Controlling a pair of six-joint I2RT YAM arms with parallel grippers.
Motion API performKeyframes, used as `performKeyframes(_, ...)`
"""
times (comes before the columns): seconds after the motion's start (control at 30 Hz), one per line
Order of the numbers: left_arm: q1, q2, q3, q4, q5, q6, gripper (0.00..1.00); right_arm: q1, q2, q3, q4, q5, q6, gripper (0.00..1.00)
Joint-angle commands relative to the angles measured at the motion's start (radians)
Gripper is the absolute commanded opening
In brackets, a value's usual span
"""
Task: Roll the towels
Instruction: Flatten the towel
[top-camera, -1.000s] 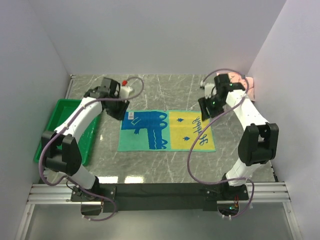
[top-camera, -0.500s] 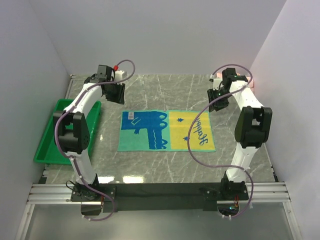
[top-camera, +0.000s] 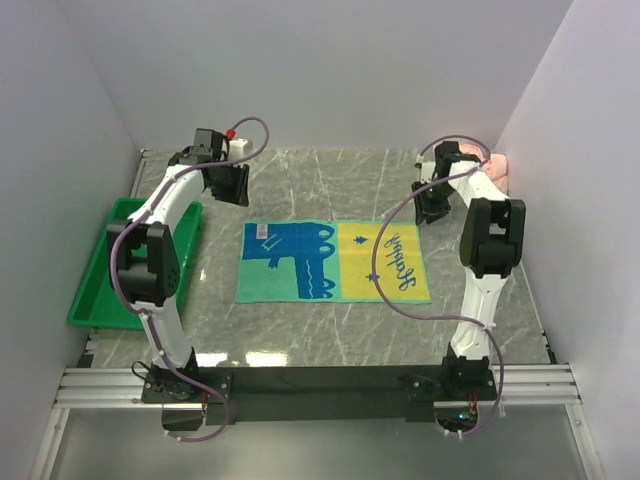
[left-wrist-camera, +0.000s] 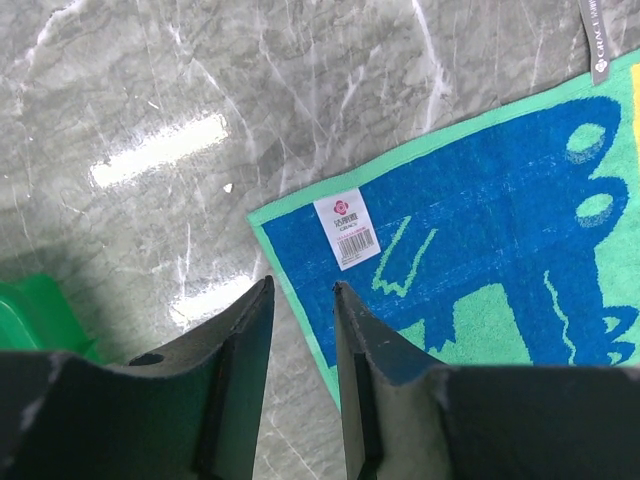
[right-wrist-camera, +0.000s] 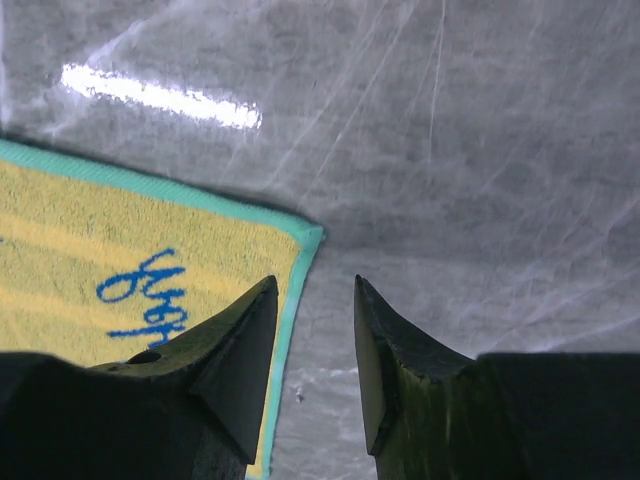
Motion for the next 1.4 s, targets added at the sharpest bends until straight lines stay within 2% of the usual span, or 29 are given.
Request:
performKeyframes(0.0,0.01,0.012,0.02,0.016,0.023,0.004,0.36,0.002,0.022,0.071,0.027,0.008,0.019,0.44)
performKeyframes(0.17,0.021,0.032,0.035,0.01,0.031,0.006,0.36,0.005,0.07,0.118,0.002,0.005,0.029,0.44)
performKeyframes(0.43,0.039,0.067,0.079,-0.01,0.028,0.012,0.38,0.028,0.059,0.04,0.04,0.068,0.011,0.44)
performKeyframes(0.6,0.05,0.084,0.087,-0.012,0.014,0.018,0.38,0.083,0.073,0.011,0.057,0.132,0.0,0.43)
performKeyframes(0.7,0.056,0.095,0.082,-0.01,0.016,0.01,0.38,0.097,0.074,-0.01,0.068,0.148,-0.001,0.39)
performKeyframes(0.77,0.057,0.11,0.084,-0.013,0.025,0.002,0.38,0.099,0.077,-0.01,0.073,0.163,-0.004,0.3)
performKeyframes(0.8,0.059,0.114,0.084,-0.012,0.028,-0.001,0.37,0.099,0.082,0.003,0.057,0.162,-0.007,0.2)
performKeyframes(0.9,0.059,0.137,0.084,-0.002,0.05,-0.01,0.36,0.097,0.088,0.005,0.05,0.154,-0.012,0.0)
performKeyframes(1.03,0.057,0.179,0.095,0.008,0.079,-0.016,0.36,0.096,0.053,-0.017,0.073,0.128,-0.024,0.0)
performKeyframes(1.37,0.034,0.236,0.053,0.076,0.024,-0.001,0.4,0.096,0.039,0.032,0.036,0.09,-0.029,0.0)
